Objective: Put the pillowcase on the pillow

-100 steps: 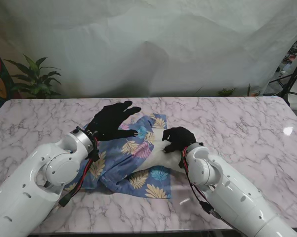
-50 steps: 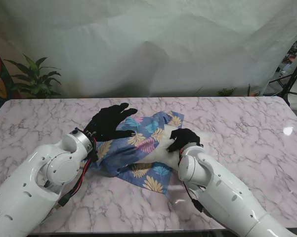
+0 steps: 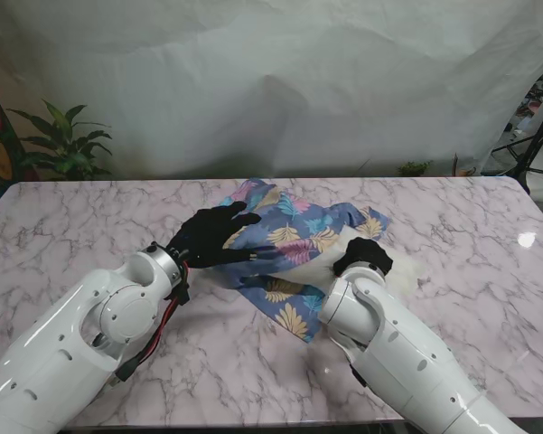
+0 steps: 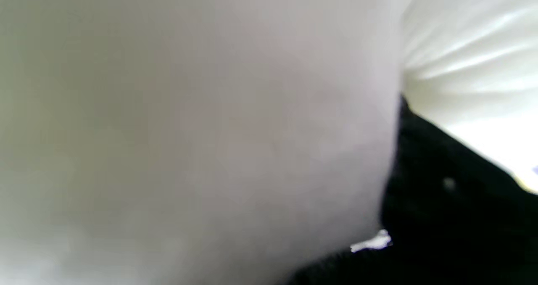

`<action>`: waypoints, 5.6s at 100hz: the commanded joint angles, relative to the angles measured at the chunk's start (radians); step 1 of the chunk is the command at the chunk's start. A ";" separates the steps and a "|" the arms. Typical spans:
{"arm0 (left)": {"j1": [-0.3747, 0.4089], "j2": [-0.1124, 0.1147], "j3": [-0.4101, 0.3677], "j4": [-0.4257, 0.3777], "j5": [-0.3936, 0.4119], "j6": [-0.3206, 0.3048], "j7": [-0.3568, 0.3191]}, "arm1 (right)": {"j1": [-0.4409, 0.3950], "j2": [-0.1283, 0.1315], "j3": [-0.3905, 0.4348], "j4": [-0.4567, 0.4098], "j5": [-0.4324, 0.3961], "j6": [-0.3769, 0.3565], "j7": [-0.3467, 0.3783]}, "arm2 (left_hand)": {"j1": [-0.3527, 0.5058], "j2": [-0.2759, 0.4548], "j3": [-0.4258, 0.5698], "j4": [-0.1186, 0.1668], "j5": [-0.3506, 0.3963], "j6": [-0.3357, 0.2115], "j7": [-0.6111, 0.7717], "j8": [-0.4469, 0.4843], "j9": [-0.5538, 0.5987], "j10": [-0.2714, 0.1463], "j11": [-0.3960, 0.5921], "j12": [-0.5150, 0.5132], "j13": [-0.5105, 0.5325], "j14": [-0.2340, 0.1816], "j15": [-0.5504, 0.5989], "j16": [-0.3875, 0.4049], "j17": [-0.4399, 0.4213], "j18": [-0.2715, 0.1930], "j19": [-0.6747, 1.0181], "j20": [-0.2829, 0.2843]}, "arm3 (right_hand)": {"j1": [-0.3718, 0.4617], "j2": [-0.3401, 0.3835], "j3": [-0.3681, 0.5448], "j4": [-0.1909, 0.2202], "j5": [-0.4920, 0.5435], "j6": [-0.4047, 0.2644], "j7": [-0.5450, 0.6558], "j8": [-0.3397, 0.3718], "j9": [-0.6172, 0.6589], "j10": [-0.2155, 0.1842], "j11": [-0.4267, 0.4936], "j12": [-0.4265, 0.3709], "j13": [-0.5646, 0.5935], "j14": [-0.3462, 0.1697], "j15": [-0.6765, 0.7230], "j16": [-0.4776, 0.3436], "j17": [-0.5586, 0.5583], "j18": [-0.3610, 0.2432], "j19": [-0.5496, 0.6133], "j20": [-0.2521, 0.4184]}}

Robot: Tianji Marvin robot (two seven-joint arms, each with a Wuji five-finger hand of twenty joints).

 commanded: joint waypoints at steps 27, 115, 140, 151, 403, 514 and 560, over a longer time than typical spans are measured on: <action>-0.069 -0.020 0.148 0.179 -0.094 -0.023 0.046 | -0.138 -0.132 0.202 -0.156 -0.396 0.058 0.374 | 0.043 0.033 -0.018 0.029 -0.005 0.015 0.027 0.014 -0.006 0.003 0.038 -0.018 0.025 -0.019 0.030 0.022 -0.006 -0.032 0.040 0.016 | 0.121 0.180 0.046 0.084 -0.062 0.094 0.090 0.037 -0.003 0.162 0.194 0.065 0.048 -0.113 0.115 -0.004 0.038 -0.025 0.130 -0.007; -0.186 -0.073 0.324 0.475 -0.260 0.019 0.144 | -0.132 0.207 0.071 -0.455 -0.129 -0.361 0.602 | 0.065 0.031 -0.011 0.034 -0.064 0.057 -0.039 -0.026 -0.048 0.018 -0.043 0.015 -0.041 -0.003 0.035 0.017 -0.044 -0.041 0.062 -0.003 | -0.466 0.575 -0.516 0.244 -0.501 0.094 -0.570 0.153 -0.677 0.029 -0.199 -0.079 -0.575 0.287 -1.051 -0.513 -0.760 0.280 -0.685 -0.268; -0.198 -0.082 0.339 0.531 -0.301 0.003 0.148 | -0.329 0.216 0.329 -0.493 -0.331 -0.894 0.588 | 0.069 0.034 -0.010 0.035 -0.068 0.053 -0.031 -0.021 -0.051 0.017 -0.050 0.020 -0.042 -0.005 0.031 0.016 -0.046 -0.043 0.064 -0.005 | -0.567 0.619 -0.595 0.223 -0.644 0.105 -0.758 0.140 -0.896 0.010 -0.372 -0.189 -0.970 0.245 -1.202 -0.665 -1.090 0.248 -0.907 -0.361; -0.206 -0.085 0.341 0.544 -0.311 0.008 0.147 | -0.357 0.227 0.382 -0.460 -0.359 -1.076 0.586 | 0.070 0.035 -0.010 0.035 -0.071 0.051 -0.029 -0.021 -0.052 0.017 -0.053 0.022 -0.043 -0.005 0.029 0.016 -0.048 -0.044 0.063 -0.006 | -0.644 0.569 -0.523 0.198 -0.674 0.134 -1.007 0.093 -0.900 -0.011 -0.608 -0.307 -1.110 0.202 -1.236 -0.749 -1.195 0.191 -0.997 -0.478; -0.611 -0.235 0.683 0.967 -0.507 0.077 0.008 | -0.164 0.186 -0.004 -0.160 -0.431 -0.709 0.287 | 0.149 -0.134 0.018 0.029 -0.036 -0.018 -0.126 -0.104 -0.053 0.003 -0.067 -0.053 -0.062 -0.022 -0.052 0.053 -0.048 -0.101 -0.026 -0.035 | -0.280 0.280 -0.473 0.210 -0.657 0.056 -0.539 0.126 -0.688 -0.055 -0.151 -0.156 -0.478 0.273 -1.113 -0.650 -0.633 0.371 -0.704 -0.341; -0.572 -0.247 0.747 1.078 -0.310 -0.166 0.300 | -0.164 0.185 0.020 -0.202 -0.375 -0.746 0.337 | 0.244 -0.324 0.643 -0.167 0.349 -0.234 1.024 0.342 0.871 -0.163 0.343 0.153 0.661 -0.059 0.345 0.090 0.498 -0.061 0.653 0.095 | -0.485 0.275 -0.201 0.153 -0.594 0.024 -0.485 0.047 -0.677 -0.076 -0.230 -0.167 -0.581 0.289 -1.188 -0.647 -0.759 0.443 -0.801 -0.336; -0.531 -0.214 0.699 1.030 -0.318 -0.227 0.283 | -0.096 0.236 -0.041 -0.246 -0.339 -0.849 0.638 | 0.252 -0.289 0.615 -0.157 0.364 -0.250 0.987 0.479 0.878 -0.123 0.490 0.313 0.668 -0.059 0.460 0.231 0.480 -0.062 0.703 0.119 | -0.817 0.381 -0.293 0.114 -0.597 0.203 -1.299 -0.290 -0.960 0.112 -0.954 -0.506 -1.138 0.443 -1.451 -0.797 -1.194 0.621 -1.076 -0.565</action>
